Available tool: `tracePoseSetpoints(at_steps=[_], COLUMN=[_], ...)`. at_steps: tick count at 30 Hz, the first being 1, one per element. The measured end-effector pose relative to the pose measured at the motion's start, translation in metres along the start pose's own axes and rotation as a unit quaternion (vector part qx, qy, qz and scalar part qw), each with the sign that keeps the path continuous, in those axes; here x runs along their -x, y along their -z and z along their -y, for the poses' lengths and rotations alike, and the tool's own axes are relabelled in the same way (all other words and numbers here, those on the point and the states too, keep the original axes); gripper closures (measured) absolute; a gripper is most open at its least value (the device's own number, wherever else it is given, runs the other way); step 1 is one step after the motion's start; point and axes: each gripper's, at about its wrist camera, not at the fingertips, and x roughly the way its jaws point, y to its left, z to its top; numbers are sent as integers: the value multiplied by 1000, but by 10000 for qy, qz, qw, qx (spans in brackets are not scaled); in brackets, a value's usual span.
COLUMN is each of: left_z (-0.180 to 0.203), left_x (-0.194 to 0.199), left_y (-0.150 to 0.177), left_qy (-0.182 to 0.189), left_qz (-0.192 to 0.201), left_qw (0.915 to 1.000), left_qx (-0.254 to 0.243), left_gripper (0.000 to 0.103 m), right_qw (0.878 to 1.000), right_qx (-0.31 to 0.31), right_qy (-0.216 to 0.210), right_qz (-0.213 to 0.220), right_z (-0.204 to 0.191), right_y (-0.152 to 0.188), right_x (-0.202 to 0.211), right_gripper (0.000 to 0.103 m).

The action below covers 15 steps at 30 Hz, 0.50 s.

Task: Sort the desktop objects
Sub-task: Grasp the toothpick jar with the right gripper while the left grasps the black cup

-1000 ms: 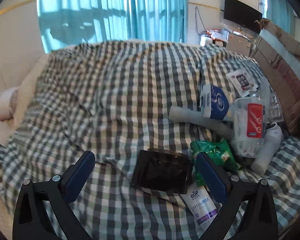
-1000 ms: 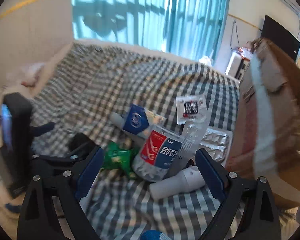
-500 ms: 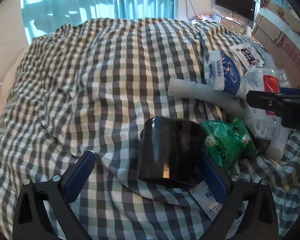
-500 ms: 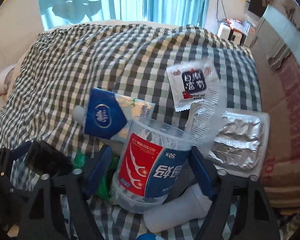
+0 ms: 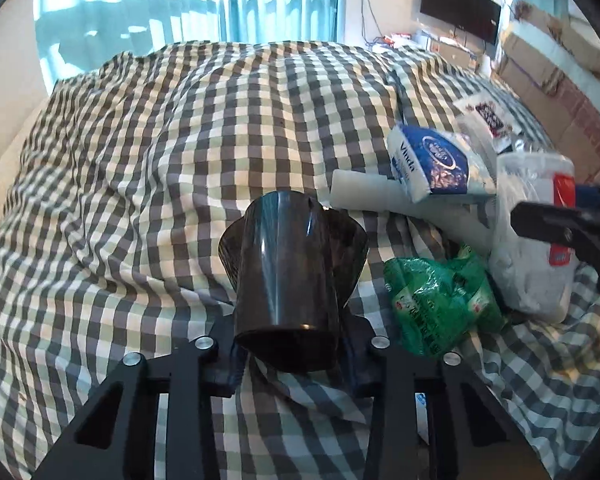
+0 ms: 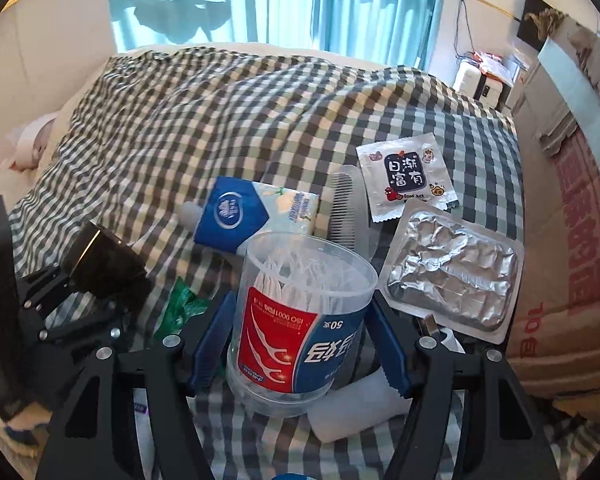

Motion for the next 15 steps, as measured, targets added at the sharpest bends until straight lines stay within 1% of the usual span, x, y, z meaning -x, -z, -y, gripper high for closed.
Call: tracePoseSetpoints(at_steps=[1, 2, 3, 4, 5, 6, 7, 10, 13, 14, 15], left_z=[-2, -3, -4, -4, -9, -13, -15, -24, -23, -24, -23], left_x=[2, 4, 6, 10, 15, 17, 22, 24, 19, 17, 18], left_y=[0, 1, 1, 1, 2, 2, 1, -3, -5, -4, -3], left_qy=[60, 102, 142, 140, 68, 55, 114, 282, 282, 297, 363], left_qz=[7, 7, -5, 11, 92, 186, 277, 203, 194, 206, 241], left_qw=[10000, 9999, 9999, 9998, 9997, 9995, 9989, 9978, 9981, 9983, 9982], left_qx=[40, 61, 86, 120, 194, 265, 347, 557, 510, 464, 403], left_gripper=[66, 63, 51, 41, 20, 13, 13, 13, 13, 19, 38], right_qw=[10000, 10000, 9999, 9999, 9999, 9999, 9999, 9999, 9999, 9999, 9999], right_qx=[25, 59, 93, 101, 107, 112, 109, 121, 117, 117, 124], right_qy=[-11, -25, -42, -38, -35, -47, -50, -74, -82, -87, -88], right_qz=[12, 15, 0, -1, -10, -28, -22, -24, -38, -39, -47], right_z=[-1, -3, -4, -7, -8, -9, -9, -8, -9, -9, -10], right_y=[0, 1, 2, 2, 2, 2, 3, 4, 4, 4, 4], right_x=[2, 4, 5, 5, 5, 5, 5, 5, 5, 5, 5], right_gripper=[37, 37, 37, 37, 37, 37, 37, 37, 37, 37, 37])
